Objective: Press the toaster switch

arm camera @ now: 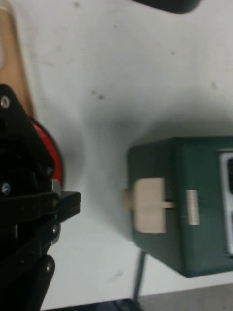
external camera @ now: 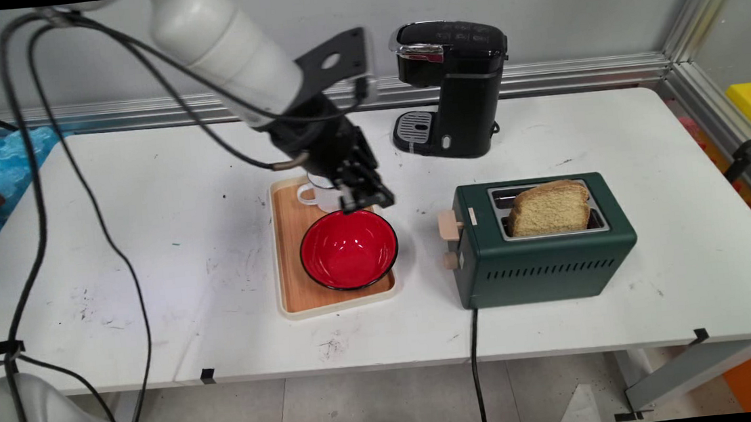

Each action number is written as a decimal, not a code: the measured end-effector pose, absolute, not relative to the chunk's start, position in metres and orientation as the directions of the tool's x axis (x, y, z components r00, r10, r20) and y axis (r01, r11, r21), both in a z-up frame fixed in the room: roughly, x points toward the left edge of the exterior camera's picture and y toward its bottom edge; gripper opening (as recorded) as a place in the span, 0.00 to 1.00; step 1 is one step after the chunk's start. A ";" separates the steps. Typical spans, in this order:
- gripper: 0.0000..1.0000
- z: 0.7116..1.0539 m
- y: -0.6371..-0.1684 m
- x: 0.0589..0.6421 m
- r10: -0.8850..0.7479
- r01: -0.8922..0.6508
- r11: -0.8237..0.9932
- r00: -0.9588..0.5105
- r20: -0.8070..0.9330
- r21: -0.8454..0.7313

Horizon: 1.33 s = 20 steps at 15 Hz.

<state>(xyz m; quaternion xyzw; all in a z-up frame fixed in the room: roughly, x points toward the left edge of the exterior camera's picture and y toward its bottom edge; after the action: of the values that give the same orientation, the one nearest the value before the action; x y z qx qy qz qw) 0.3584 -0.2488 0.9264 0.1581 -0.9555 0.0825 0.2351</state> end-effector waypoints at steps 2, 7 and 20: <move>0.00 0.924 -0.253 0.343 -0.272 -0.349 0.934 -0.829 0.489 -0.072; 0.00 0.914 -0.262 0.312 -0.295 -0.370 0.928 -0.809 0.509 -0.050; 0.00 0.877 -0.271 0.281 -0.358 -0.423 0.906 -0.788 0.501 -0.018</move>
<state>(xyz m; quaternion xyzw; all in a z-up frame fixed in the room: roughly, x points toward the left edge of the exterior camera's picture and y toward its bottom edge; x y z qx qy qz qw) 0.2811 -0.2709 0.8773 0.2071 -0.9433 0.0647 0.2514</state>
